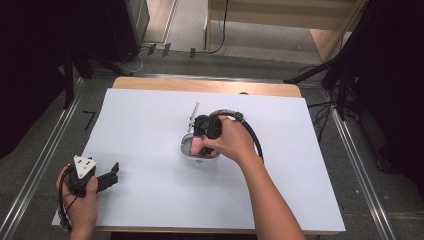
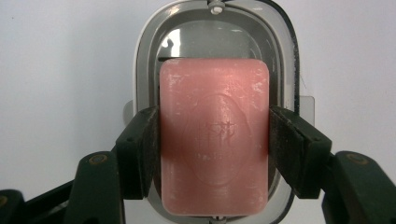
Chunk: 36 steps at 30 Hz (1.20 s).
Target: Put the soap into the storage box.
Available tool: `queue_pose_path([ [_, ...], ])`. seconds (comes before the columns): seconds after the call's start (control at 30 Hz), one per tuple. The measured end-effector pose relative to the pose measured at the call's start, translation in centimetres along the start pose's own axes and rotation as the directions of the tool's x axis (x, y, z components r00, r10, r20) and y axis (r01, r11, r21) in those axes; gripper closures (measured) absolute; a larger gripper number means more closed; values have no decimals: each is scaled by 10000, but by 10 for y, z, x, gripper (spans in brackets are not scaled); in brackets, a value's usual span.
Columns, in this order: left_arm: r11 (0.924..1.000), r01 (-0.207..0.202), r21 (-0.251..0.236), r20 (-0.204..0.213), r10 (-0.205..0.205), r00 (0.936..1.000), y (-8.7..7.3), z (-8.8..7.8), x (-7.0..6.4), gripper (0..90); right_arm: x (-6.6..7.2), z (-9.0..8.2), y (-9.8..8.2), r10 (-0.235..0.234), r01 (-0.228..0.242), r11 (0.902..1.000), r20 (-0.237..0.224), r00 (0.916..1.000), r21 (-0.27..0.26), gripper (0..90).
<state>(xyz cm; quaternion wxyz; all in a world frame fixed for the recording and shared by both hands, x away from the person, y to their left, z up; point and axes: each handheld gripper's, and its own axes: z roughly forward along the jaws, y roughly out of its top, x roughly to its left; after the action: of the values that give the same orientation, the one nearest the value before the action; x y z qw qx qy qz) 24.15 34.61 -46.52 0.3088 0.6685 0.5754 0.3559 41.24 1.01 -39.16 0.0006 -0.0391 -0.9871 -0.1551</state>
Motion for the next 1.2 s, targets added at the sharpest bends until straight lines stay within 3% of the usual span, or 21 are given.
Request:
queue_pose_path([
  [0.2, 10000, -12, 9, -6, 12, 10000, 0, 0, 0, 149, 1, -8, 0, 69, -65, 9990, 104, 9999, -435, 395],
  [0.27, 10000, -12, 17, -7, 12, 10000, 0, 0, 0, 149, 4, -10, -1, 307, -306, 9989, 46, 9995, -367, 394],
  [0.33, 10000, -10, 26, -14, 10, 10000, 0, 0, 0, 149, 4, -10, -2, 76, -73, 9989, 61, 10000, -461, 394],
  [0.6, 10000, -58, 32, 10, 57, 10000, 0, 0, 0, 149, 7, -16, -5, 287, -278, 9976, 124, 9995, -636, 386],
  [0.9, 10000, -53, 46, 4, 52, 10000, 0, 0, -1, 149, 10, -22, -23, 619, -606, 9950, 143, 9980, -791, 339],
  [1.0, 10000, -59, 44, 16, 59, 10000, 0, 0, -1, 149, 12, -24, -30, 789, -768, 9928, 194, 9967, -918, 309],
  [1.2, 10000, -59, 47, 18, 59, 10000, 0, 0, -1, 149, 18, -26, -48, 1412, -1330, 9855, 742, 9872, -1050, 134],
])
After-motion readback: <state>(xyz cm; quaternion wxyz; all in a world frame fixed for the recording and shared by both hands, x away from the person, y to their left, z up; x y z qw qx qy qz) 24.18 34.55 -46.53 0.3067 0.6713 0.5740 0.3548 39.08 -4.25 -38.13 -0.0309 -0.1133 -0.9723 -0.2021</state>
